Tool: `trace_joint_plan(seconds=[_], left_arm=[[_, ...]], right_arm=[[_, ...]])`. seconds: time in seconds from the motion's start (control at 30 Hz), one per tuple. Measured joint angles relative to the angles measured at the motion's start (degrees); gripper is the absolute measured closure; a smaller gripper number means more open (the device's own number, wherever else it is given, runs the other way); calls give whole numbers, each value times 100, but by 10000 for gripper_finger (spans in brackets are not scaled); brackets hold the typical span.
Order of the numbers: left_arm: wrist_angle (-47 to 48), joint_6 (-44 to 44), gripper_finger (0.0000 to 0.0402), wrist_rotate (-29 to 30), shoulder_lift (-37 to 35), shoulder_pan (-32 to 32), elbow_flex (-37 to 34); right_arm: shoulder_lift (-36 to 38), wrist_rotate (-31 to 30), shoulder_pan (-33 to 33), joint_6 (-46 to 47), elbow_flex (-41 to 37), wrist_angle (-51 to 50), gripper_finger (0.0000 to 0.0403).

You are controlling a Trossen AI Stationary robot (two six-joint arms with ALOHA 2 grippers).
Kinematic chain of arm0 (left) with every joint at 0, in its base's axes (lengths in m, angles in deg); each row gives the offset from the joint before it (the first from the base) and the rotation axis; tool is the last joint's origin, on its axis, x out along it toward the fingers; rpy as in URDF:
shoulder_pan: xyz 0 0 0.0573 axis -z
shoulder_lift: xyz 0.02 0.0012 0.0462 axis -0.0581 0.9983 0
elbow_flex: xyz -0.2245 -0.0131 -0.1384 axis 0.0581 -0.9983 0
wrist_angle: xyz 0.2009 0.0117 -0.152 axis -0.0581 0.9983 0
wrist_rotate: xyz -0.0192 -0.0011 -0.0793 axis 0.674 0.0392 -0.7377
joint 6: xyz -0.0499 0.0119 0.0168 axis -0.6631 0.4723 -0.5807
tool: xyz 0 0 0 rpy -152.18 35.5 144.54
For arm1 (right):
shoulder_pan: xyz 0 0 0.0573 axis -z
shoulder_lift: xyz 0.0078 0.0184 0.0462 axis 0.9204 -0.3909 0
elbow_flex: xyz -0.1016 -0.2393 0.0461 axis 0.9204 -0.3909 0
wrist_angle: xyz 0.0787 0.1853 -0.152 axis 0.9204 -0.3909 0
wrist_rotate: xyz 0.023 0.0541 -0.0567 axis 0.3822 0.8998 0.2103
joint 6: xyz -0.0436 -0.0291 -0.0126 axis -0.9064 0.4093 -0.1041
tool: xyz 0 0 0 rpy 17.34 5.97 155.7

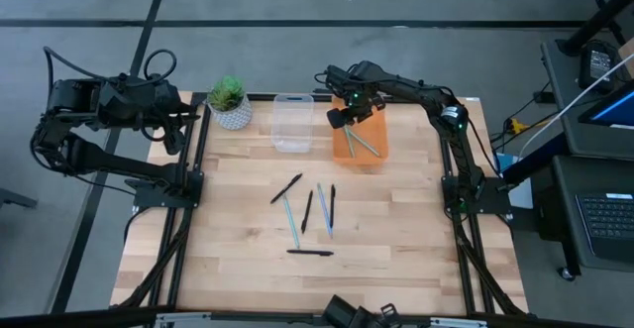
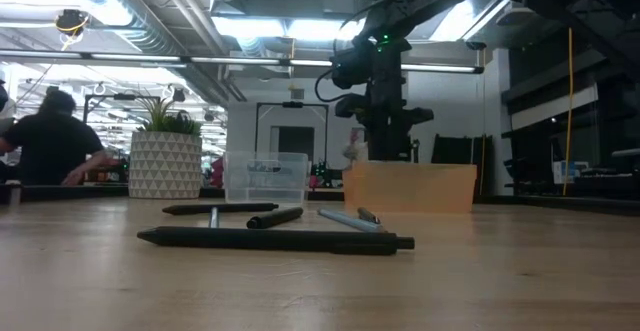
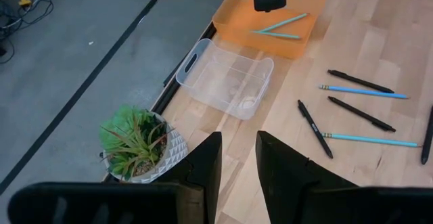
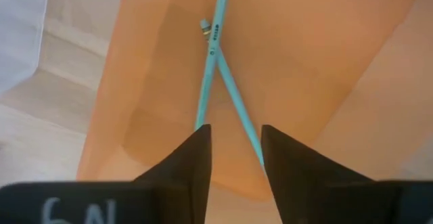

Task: Sort pens & pencils
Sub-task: Put the light blue pencil into the orange bin

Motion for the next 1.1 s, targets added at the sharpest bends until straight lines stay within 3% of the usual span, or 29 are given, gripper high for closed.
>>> trace_joint_plan(seconds=[0.23,0.5,0.8,1.1], left_arm=[[0,1,315,-1,0,-2,0],[0,1,315,1,0,0,0],[0,25,315,1,-2,0,0],[0,39,315,0,-2,-1,0]], right_arm=[[0,113,-36,84,0,-32,270],[21,1271,-498,483,1,-342,270],[491,1152,-1293,1147,2,-310,270],[658,1150,-2623,2010,11,39,270]])
